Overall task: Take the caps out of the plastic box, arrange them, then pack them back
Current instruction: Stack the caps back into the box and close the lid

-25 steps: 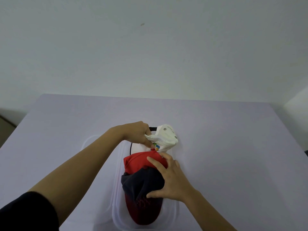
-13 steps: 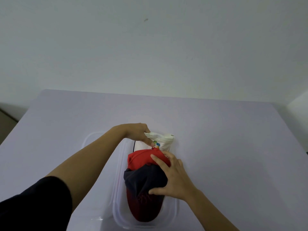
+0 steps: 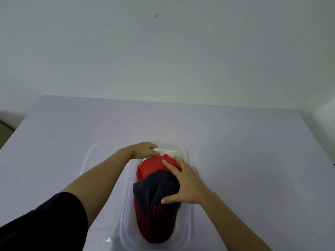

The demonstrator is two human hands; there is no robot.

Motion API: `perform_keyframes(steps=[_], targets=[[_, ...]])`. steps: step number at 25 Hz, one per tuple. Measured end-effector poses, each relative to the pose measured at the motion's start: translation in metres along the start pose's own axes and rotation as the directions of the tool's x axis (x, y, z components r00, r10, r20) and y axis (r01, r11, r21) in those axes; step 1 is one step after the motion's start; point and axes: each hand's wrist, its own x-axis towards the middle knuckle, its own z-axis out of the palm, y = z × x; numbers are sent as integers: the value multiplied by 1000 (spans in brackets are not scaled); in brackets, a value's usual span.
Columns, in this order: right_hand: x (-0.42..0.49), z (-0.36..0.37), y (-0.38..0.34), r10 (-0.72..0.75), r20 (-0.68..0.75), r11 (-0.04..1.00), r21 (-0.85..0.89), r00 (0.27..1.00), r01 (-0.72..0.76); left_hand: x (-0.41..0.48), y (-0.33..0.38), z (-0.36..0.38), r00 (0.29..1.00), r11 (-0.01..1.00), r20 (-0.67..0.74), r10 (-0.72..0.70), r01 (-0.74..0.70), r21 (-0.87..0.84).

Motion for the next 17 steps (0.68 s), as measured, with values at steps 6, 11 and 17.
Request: perform_keyframes(steps=[6, 11, 17], targets=[[20, -5, 11, 22, 88, 1000, -20, 996, -20, 7, -7, 8, 988, 979, -145, 50, -20, 204], [14, 4, 9, 18, 38, 962, 271, 999, -28, -26, 11, 29, 863, 982, -494, -100, 7, -187], [5, 52, -27, 276, -364, 827, 562, 890, -26, -91, 35, 98, 629, 766, -651, -426, -132, -629]])
